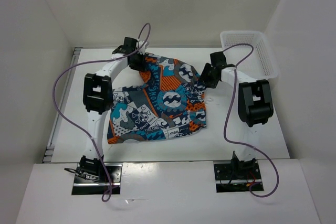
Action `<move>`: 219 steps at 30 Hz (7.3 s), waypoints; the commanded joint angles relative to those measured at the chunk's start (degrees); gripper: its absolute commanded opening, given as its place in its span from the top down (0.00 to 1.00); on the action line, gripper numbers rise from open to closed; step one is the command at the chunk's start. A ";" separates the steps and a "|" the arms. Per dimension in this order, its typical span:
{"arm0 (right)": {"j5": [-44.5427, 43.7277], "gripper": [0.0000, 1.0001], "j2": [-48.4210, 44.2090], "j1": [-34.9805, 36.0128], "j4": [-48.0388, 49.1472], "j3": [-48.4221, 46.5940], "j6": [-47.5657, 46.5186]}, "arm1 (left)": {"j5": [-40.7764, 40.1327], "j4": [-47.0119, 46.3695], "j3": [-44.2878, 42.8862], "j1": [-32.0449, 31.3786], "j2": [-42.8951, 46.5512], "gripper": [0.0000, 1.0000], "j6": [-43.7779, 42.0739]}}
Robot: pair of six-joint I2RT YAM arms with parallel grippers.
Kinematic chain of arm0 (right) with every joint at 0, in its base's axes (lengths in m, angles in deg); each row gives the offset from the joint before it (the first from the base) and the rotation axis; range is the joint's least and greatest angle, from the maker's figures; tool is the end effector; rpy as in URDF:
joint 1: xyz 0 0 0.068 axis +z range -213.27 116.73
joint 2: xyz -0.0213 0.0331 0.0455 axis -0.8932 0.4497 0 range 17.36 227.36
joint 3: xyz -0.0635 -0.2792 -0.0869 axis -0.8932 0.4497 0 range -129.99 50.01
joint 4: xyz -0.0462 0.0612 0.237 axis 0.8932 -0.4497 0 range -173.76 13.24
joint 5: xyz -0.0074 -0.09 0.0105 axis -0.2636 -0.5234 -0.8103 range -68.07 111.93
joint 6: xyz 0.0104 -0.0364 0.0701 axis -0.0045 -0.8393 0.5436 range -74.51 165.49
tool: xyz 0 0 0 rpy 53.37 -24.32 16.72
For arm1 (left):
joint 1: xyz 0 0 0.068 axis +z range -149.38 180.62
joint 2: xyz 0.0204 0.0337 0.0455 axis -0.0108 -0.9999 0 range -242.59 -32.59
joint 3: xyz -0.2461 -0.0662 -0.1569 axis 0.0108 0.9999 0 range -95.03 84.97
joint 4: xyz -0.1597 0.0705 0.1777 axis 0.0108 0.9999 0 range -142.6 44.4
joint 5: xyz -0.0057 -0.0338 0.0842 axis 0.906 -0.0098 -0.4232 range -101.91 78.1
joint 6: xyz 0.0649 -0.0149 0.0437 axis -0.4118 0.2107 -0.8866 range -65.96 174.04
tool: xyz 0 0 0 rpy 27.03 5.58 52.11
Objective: Fold and stack the shorts
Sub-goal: Flatten the shorts out, then fold the shorts
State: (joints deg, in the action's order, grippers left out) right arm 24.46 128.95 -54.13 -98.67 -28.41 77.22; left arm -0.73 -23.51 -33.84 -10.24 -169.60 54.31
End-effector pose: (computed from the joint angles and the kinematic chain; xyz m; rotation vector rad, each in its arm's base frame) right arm 0.4295 0.0722 0.1908 0.4846 2.5193 0.3349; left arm 0.5552 -0.1201 0.1929 0.3127 2.3800 -0.3246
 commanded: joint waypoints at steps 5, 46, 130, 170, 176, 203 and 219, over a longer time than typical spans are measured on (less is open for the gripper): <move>1.08 0.55 5.39 -0.53 2.66 -1.39 1.94 | -1.51 -1.48 7.08 2.06 5.86 1.00 -0.27; -2.80 0.33 9.43 0.87 -4.28 -14.93 -10.81 | 3.24 5.81 -13.38 4.61 -5.28 0.16 -0.27; -7.01 1.00 -14.91 17.48 6.62 15.31 -19.42 | 17.91 12.58 23.09 13.31 22.04 0.87 -0.27; 2.14 0.30 -53.14 12.39 -0.32 33.15 1.21 | 16.77 24.97 59.74 13.85 58.44 0.72 -0.27; 1.42 0.32 -50.35 12.39 3.09 37.08 14.04 | 10.00 25.59 61.15 13.84 60.11 0.58 -0.27; 2.58 0.32 -34.60 4.12 10.66 34.29 13.98 | 17.75 11.17 49.11 19.20 47.27 0.34 -0.27; 6.09 0.32 -30.99 4.12 9.52 33.76 12.31 | 17.47 10.57 53.41 13.57 39.10 0.35 -0.27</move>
State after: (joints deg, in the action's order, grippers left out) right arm 29.18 98.48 -49.78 -90.13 6.83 90.53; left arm 16.96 -11.12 18.64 1.61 -129.63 54.29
